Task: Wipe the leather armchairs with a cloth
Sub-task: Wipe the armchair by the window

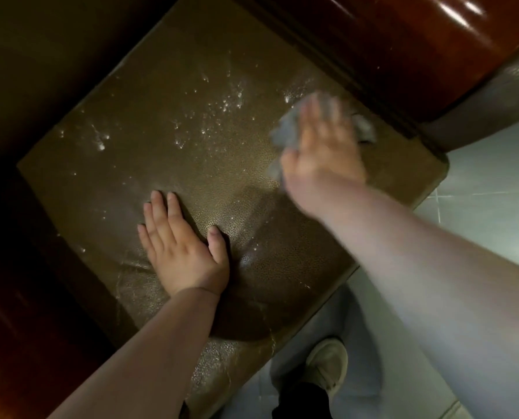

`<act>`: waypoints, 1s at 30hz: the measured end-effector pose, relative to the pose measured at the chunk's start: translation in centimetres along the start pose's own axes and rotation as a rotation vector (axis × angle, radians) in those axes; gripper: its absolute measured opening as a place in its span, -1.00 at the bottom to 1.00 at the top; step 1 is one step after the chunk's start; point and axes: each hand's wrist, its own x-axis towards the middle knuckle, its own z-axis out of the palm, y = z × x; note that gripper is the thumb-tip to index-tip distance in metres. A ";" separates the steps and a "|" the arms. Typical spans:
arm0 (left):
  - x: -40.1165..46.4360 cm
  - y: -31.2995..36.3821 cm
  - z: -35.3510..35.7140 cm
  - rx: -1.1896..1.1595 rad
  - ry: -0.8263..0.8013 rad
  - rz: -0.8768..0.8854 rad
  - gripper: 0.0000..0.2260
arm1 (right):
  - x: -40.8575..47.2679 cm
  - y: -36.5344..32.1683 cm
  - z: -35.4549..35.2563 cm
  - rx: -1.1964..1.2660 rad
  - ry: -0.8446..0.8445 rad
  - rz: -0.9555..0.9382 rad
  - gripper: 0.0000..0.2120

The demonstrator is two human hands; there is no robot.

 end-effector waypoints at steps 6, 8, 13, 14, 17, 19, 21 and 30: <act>-0.2 -0.2 0.1 -0.019 0.008 0.001 -0.27 | -2.9 1.9 0.9 -0.138 0.047 -0.400 -0.26; -0.2 -0.4 0.3 -0.014 0.012 -0.013 -0.27 | -0.1 4.1 0.2 -0.091 0.036 -0.110 -0.24; 0.2 -0.2 -0.5 -0.043 -0.039 0.004 -0.26 | -5.1 -2.0 1.8 -0.122 0.069 -0.013 -0.26; 0.2 -0.1 -0.9 -0.045 -0.054 0.002 -0.25 | -7.4 -3.7 2.5 -0.114 0.047 -0.117 -0.26; 0.4 0.0 -2.2 -0.054 -0.125 -0.007 -0.26 | -11.3 -5.0 3.2 -0.091 -0.050 -0.361 -0.26; 0.7 0.0 -3.1 -0.069 -0.160 -0.018 -0.32 | -9.9 -3.1 2.6 -0.115 -0.069 -0.367 -0.29; 1.1 -0.4 -3.9 -0.095 -0.182 -0.005 -0.38 | -7.7 -1.4 1.6 -0.102 -0.040 -0.141 -0.30; 4.1 -8.4 -8.4 0.040 -0.505 0.462 -0.42 | -12.8 -11.7 2.8 -0.048 -0.149 -0.353 -0.22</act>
